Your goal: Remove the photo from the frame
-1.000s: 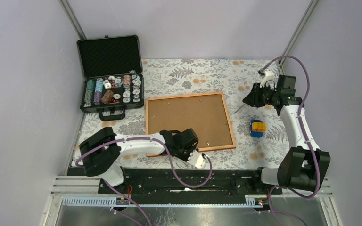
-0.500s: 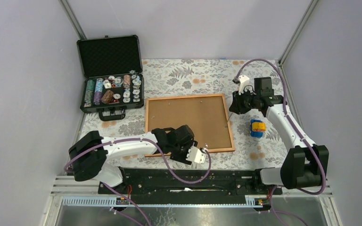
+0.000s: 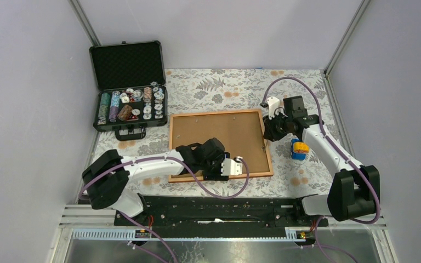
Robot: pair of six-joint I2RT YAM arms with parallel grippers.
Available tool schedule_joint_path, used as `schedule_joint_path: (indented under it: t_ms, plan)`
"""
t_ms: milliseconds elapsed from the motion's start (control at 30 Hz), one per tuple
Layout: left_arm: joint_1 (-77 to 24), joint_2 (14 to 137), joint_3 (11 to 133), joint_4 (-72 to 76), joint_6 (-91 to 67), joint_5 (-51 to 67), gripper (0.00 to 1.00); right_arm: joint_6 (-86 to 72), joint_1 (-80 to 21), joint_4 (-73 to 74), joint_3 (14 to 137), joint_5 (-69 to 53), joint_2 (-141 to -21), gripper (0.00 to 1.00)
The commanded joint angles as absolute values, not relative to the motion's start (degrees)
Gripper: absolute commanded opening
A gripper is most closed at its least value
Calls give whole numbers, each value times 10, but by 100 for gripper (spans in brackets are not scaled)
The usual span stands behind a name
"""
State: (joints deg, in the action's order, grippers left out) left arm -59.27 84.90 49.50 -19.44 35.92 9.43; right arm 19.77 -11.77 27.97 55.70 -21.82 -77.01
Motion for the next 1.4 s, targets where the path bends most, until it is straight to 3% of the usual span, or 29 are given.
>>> schedule_joint_path:
  t_ms: [0, 633, 1367]
  plan:
    - [-593, 863, 496, -162, 345, 100, 60, 201, -137, 267, 547, -186, -759, 0]
    - [-616, 902, 462, -161, 402, 110, 56, 200, -166, 189, 532, -108, -754, 0]
    - [-617, 911, 443, -156, 416, 118, 52, 178, -176, 181, 553, -175, -788, 0]
